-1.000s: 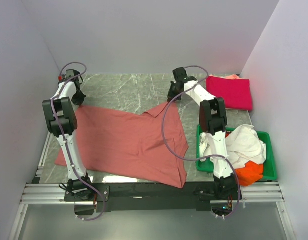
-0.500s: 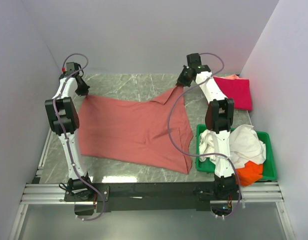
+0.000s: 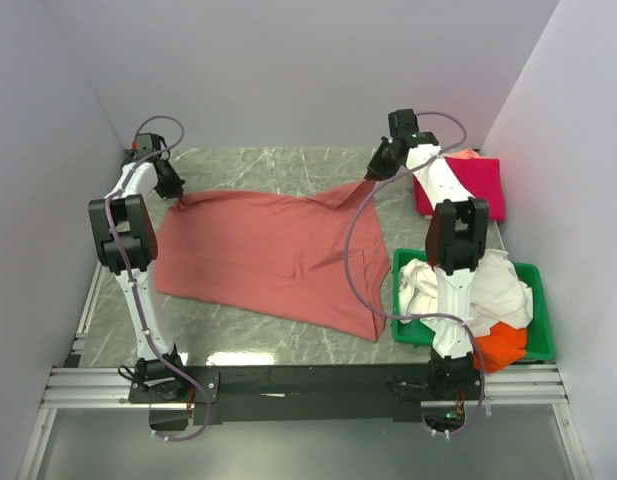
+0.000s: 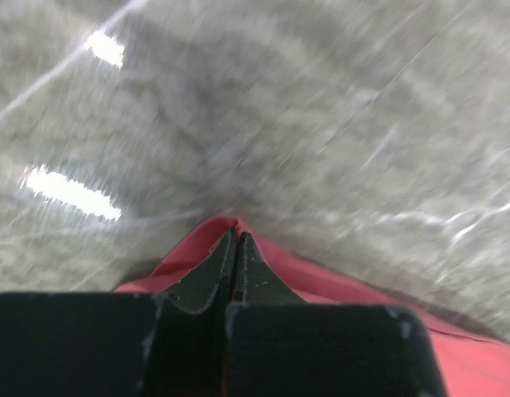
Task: Fold and stack the t-shirts
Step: Fold the tshirt
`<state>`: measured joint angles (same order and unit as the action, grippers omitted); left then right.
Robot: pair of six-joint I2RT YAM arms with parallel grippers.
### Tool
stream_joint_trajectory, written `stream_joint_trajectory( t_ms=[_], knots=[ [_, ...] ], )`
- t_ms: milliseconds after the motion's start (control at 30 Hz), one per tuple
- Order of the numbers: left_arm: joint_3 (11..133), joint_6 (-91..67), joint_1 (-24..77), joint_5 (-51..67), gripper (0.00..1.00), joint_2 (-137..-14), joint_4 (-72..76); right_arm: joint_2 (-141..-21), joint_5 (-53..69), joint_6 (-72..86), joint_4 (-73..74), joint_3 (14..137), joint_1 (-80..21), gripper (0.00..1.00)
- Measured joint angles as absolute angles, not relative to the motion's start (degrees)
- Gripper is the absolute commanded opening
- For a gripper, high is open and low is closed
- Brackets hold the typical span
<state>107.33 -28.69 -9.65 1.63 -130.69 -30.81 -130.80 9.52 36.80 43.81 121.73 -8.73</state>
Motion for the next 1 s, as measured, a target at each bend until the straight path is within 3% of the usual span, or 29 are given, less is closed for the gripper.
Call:
stream_joint_trajectory(
  t_ms=[333,600,1000],
  knots=[
    [99.68,-25.98,-9.80,-3.07,0.00,-124.38,-31.46,-113.21,9.52,37.23,46.52,105.47,-13.78,0.00],
    [92.62,-25.89,-11.64,-6.22,0.00,-116.86,-31.31,-106.37,9.04,38.92,49.52,94.00,-20.49,0.00],
    [83.24,-23.14,-12.19,-5.91,0.00,-111.74,-28.62,-96.99,8.03,41.76,51.92,85.82,-22.87,0.00]
  ],
)
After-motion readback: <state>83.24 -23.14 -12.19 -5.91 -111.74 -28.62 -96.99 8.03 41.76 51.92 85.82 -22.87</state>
